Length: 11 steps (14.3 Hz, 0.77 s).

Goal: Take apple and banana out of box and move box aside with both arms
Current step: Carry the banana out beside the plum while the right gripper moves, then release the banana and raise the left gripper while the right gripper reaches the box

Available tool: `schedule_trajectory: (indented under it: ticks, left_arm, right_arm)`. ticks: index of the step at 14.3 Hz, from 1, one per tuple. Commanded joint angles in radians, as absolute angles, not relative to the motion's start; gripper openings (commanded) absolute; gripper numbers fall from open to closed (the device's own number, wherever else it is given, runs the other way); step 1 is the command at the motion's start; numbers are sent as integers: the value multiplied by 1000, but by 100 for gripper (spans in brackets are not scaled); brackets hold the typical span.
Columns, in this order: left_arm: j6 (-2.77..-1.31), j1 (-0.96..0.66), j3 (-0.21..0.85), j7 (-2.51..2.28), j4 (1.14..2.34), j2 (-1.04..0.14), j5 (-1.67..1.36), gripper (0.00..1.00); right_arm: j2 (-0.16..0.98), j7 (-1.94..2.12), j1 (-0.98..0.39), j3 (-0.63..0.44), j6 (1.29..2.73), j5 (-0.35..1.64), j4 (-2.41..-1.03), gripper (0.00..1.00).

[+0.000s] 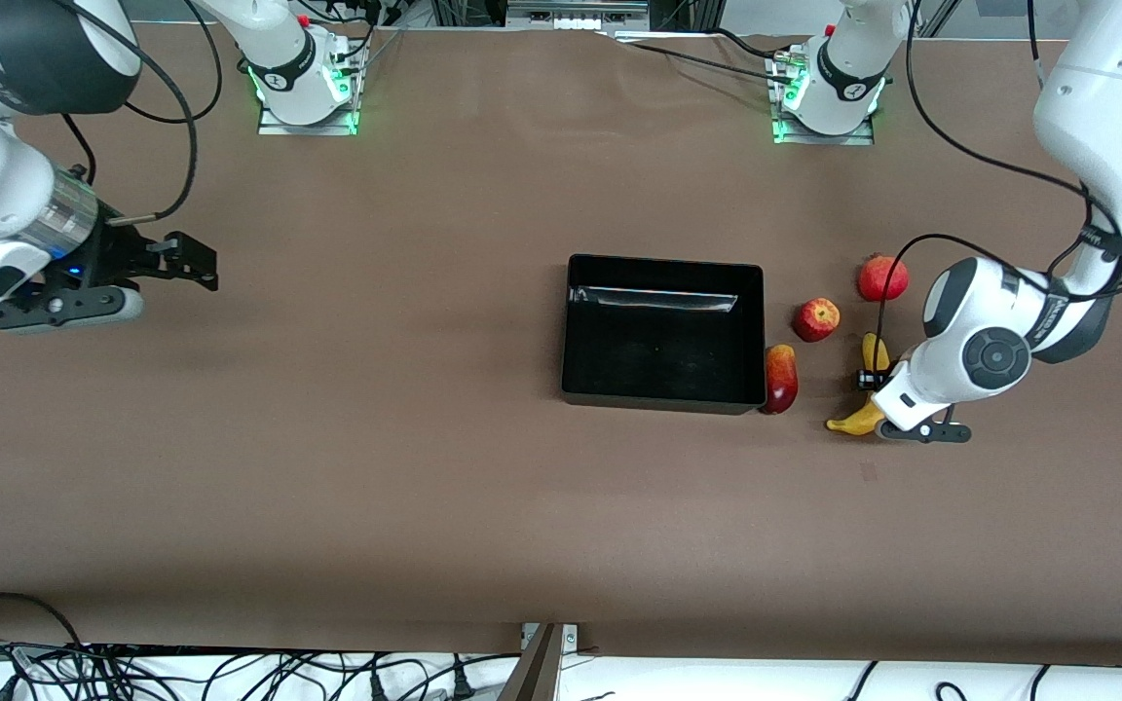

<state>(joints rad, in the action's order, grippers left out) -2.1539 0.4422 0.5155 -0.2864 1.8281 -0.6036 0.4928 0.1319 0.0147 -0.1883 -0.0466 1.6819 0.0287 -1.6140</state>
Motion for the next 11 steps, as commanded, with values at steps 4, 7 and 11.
schedule_trajectory:
  ticks: [4, 7, 11]
  left_arm:
    - [-1671, 442, 721, -247, 1543, -428, 468, 100]
    - [-1521, 448, 729, -117, 1369, -428, 359, 100]
    - [-1474, 431, 611, -2, 1337, -283, 241, 100]
  right_arm:
    - [196, 5, -297, -49, 1701, 34, -1608, 100]
    - [265, -89, -372, -48, 1758, 75, -1606, 100]
    - [379, -394, -530, -48, 1940, 127, -1601, 100]
